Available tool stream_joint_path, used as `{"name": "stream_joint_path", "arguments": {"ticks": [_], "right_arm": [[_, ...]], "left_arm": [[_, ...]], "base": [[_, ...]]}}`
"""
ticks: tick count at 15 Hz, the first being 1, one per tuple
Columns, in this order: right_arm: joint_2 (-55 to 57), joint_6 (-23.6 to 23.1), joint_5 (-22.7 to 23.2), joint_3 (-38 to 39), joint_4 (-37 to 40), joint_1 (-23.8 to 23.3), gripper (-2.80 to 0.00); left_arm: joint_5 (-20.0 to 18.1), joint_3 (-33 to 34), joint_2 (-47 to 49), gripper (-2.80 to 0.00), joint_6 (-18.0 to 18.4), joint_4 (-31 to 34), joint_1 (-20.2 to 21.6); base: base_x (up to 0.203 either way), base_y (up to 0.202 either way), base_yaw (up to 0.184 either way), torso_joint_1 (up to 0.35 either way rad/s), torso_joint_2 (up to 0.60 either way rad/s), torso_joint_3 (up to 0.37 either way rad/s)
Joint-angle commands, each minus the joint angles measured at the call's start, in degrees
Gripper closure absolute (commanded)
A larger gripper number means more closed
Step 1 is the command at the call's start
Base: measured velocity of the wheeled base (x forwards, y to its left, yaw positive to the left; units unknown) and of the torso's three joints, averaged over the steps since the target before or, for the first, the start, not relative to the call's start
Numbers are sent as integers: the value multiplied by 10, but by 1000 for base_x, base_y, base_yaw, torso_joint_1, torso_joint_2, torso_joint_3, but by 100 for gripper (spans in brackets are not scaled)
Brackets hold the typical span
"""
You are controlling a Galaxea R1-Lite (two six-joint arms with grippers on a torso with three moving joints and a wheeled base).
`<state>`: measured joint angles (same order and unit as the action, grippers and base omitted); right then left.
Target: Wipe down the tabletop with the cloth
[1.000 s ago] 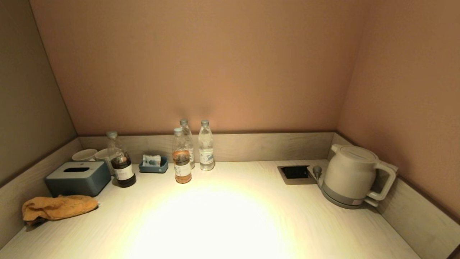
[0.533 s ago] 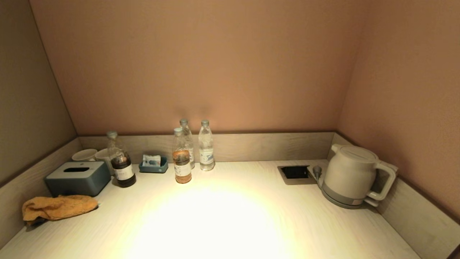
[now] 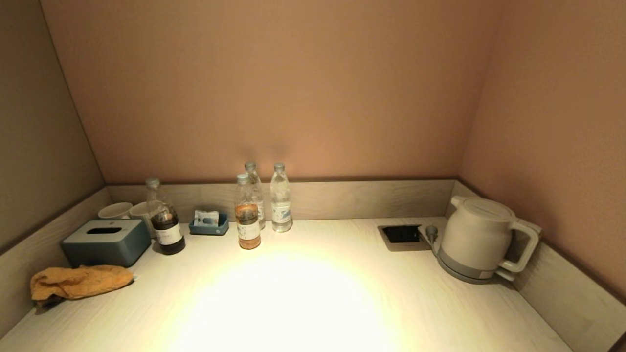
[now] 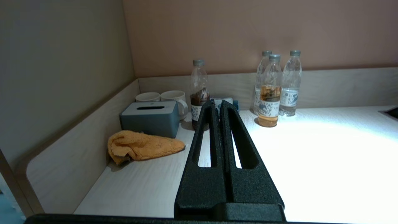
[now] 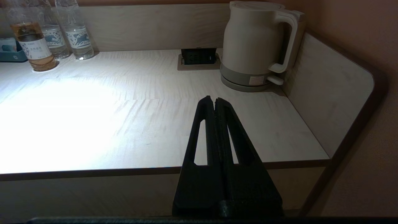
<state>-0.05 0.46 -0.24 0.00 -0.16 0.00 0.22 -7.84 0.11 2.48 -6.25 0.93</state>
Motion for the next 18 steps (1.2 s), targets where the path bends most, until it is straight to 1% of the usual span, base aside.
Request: {"name": "stream_joint_path", "arguments": {"ticks": [1, 3, 8, 11, 14, 18], "right_arm": [[0, 0, 0, 0, 0, 0, 0], [0, 0, 0, 0, 0, 0, 0], [0, 0, 0, 0, 0, 0, 0], [0, 0, 0, 0, 0, 0, 0], [0, 1, 0, 0, 0, 0, 0], [0, 1, 0, 0, 0, 0, 0]], "left_arm": [[0, 13, 0, 0, 1, -1, 0], [0, 41, 0, 0, 2, -7, 0], [0, 75, 0, 0, 2, -12, 0], [-1, 77, 0, 0, 1, -3, 0], [0, 77, 0, 0, 2, 24, 0], [-3, 77, 0, 0, 1, 34, 0]], "base": [[0, 0, 0, 0, 0, 0], [0, 0, 0, 0, 0, 0], [0, 0, 0, 0, 0, 0], [0, 0, 0, 0, 0, 0], [0, 0, 0, 0, 0, 0], [0, 0, 0, 0, 0, 0]]}}
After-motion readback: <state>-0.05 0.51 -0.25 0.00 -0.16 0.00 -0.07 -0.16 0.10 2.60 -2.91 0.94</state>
